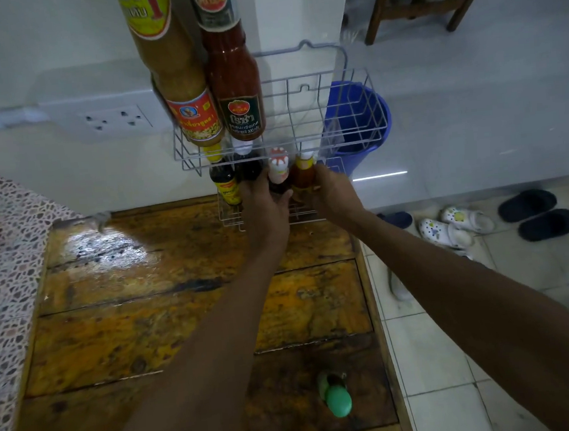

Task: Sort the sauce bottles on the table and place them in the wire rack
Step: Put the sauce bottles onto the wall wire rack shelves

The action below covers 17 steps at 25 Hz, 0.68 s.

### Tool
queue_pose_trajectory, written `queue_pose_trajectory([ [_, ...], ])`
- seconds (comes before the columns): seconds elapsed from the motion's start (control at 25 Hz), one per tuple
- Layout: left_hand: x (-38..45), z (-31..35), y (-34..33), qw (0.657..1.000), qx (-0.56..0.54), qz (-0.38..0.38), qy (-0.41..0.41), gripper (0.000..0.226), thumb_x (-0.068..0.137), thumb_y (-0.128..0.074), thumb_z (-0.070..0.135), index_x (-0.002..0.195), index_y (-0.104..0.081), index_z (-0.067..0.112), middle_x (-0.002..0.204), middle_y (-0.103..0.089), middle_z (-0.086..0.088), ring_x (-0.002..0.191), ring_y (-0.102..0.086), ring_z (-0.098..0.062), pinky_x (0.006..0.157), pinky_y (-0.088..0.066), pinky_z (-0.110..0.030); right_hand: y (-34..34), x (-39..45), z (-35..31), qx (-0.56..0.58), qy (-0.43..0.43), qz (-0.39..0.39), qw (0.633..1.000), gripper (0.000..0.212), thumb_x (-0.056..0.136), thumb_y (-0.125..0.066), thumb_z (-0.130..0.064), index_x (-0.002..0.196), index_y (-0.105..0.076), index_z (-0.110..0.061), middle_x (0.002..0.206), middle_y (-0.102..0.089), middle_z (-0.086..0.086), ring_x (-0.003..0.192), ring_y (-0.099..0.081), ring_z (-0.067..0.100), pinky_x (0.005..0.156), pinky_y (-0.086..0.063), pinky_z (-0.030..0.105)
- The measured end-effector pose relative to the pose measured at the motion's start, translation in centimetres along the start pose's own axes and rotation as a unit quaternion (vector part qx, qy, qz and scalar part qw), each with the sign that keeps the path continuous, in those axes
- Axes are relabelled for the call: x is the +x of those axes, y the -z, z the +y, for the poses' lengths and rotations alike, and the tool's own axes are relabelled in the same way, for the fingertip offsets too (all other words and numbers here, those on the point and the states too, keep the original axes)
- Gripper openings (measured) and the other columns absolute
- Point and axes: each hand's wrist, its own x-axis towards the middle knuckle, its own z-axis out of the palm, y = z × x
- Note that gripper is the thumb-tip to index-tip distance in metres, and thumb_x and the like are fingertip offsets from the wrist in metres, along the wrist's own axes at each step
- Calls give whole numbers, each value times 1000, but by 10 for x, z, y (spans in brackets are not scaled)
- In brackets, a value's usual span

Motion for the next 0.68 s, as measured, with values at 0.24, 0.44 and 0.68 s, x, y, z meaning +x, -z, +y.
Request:
queue_pose_trajectory([
  [0.24,-4,3,-13,997,-1,63,41,39,93,-77,16,115,-53,-5,123,-56,-24,107,-60,-42,77,-48,-43,-4,9,0,-7,-21,10,1000,58,86,-80,-33,130,-54,-7,115,-70,14,102,-69,29,86,-54,33],
  [0.44,-1,2,-6,995,-3,80,56,31,92,-78,29,97,-60,4,88,-66,-10,85,-65,-32,72,-51,-42,-6,10,-3,-2,-37,21,999,56,86,-79,-35,129,-54,-9,111,-70,14,98,-69,29,86,-58,41],
  [0.68,9,-4,-10,994,-45,82,50,15,91,-76,8,92,-66,-3,96,-74,-12,92,-72,-25,79,-60,-44,-5,9,0,4,-30,33,999,59,87,-78,-30,132,-47,-8,116,-69,17,100,-68,33,84,-57,47],
])
